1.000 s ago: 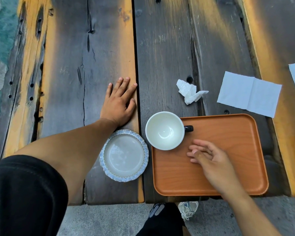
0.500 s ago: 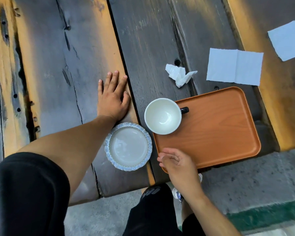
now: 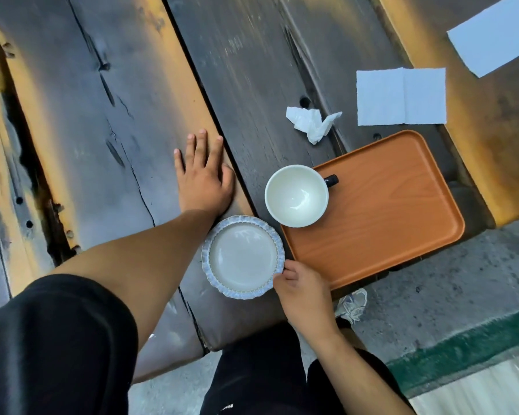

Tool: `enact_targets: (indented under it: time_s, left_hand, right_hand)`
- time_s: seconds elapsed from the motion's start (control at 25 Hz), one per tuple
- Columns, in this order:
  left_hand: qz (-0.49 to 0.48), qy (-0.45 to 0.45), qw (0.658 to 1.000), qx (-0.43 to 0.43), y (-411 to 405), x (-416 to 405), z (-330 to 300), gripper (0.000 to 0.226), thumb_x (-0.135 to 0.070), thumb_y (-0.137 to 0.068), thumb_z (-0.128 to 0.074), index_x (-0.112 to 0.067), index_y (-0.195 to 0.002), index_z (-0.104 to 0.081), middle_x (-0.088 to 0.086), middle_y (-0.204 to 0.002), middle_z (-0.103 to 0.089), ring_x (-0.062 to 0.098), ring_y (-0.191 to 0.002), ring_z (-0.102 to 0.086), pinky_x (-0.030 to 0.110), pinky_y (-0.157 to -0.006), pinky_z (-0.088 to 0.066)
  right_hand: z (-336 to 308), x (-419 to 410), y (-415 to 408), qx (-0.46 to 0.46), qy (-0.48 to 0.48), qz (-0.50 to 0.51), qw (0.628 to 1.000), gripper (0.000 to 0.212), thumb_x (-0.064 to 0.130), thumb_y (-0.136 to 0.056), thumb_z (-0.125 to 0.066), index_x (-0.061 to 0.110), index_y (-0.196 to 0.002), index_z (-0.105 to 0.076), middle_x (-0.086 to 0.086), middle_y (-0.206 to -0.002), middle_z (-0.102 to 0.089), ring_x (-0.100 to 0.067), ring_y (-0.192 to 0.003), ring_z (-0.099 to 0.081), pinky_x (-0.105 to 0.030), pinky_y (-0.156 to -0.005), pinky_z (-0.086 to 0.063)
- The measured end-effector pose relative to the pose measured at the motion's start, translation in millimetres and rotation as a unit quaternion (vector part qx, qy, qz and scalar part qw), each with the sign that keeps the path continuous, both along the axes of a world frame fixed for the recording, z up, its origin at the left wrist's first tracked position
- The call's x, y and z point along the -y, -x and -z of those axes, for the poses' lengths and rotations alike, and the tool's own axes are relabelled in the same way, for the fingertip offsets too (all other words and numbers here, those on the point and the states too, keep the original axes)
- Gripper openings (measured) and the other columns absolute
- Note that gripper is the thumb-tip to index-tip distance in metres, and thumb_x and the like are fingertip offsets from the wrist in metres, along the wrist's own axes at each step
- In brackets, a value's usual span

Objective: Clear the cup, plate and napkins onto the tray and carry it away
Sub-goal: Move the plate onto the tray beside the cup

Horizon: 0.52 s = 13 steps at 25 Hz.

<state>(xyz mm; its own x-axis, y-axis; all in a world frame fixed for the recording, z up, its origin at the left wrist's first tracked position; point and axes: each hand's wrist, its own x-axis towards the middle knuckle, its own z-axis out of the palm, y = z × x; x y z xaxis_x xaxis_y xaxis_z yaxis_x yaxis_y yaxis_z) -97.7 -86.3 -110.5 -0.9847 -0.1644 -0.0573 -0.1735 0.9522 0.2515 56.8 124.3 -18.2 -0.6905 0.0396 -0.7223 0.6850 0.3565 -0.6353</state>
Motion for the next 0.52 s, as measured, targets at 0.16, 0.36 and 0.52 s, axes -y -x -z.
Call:
enact_targets:
  time_s: [0.16,0.36,0.52]
  left_hand:
    - [0.002,-0.005,1.0,0.002,0.4,-0.7,-0.5,0.063,-0.037,-0.096,-0.032,-0.028,-0.158,-0.034,0.006,-0.17,-0.021,0.026,-0.159,-0.011,0.055,-0.128,-0.004]
    - [0.002,0.002,1.0,0.002,-0.2,-0.6,0.7,0.061,-0.036,-0.097,-0.033,-0.029,-0.158,-0.033,0.005,-0.17,-0.021,0.026,-0.159,-0.011,0.056,-0.128,-0.005]
    - [0.001,-0.001,1.0,-0.004,0.5,-1.0,0.8,0.061,-0.036,-0.097,-0.034,-0.028,-0.158,-0.035,0.007,-0.17,-0.023,0.028,-0.159,-0.014,0.057,-0.127,-0.005]
  right_hand:
    - [4.3,9.7,-4.1,0.023,0.007,0.059,0.998,0.019,0.02,-0.089,-0.067,0.038,-0.094,-0.067,0.011,-0.086,-0.077,-0.007,-0.079,-0.075,-0.034,-0.08,-0.062]
    - [8.2,15.3,-6.6,0.028,0.004,0.107,0.994,0.02,0.022,-0.089,-0.069,0.041,-0.087,-0.064,0.013,-0.082,-0.075,-0.015,-0.077,-0.075,-0.045,-0.081,-0.062]
    - [7.6,17.6,-5.4,0.02,-0.011,0.092,0.996,0.007,0.028,-0.091,-0.068,0.03,-0.084,-0.069,0.008,-0.08,-0.077,-0.018,-0.069,-0.073,-0.046,-0.076,-0.06]
